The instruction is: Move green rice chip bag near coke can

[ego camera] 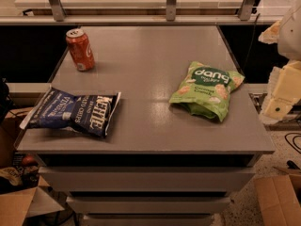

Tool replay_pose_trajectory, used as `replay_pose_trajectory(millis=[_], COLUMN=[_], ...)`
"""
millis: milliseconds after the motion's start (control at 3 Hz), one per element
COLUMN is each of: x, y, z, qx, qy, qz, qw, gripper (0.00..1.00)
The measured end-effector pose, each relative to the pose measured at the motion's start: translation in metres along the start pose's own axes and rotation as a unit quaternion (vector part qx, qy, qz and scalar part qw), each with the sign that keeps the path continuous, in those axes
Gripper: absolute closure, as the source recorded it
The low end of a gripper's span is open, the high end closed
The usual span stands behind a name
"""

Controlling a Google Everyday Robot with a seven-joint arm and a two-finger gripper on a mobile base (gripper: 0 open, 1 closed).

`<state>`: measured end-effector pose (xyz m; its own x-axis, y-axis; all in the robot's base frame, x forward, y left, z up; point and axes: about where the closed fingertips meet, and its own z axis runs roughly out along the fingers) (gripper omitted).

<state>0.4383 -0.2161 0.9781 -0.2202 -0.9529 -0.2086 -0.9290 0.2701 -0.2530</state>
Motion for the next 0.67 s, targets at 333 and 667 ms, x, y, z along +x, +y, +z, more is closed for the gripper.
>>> replay_pose_trajectory(millis=[333,667], x=[0.0000,-0.0040], y=[0.0000,-0.0079], z=[0.0000,0.0046], qx=[0.000,0.006], qy=[0.000,0.000], qz=[0.000,0.031], qw=[1.0000,0.9995], gripper=[0.00,0.00])
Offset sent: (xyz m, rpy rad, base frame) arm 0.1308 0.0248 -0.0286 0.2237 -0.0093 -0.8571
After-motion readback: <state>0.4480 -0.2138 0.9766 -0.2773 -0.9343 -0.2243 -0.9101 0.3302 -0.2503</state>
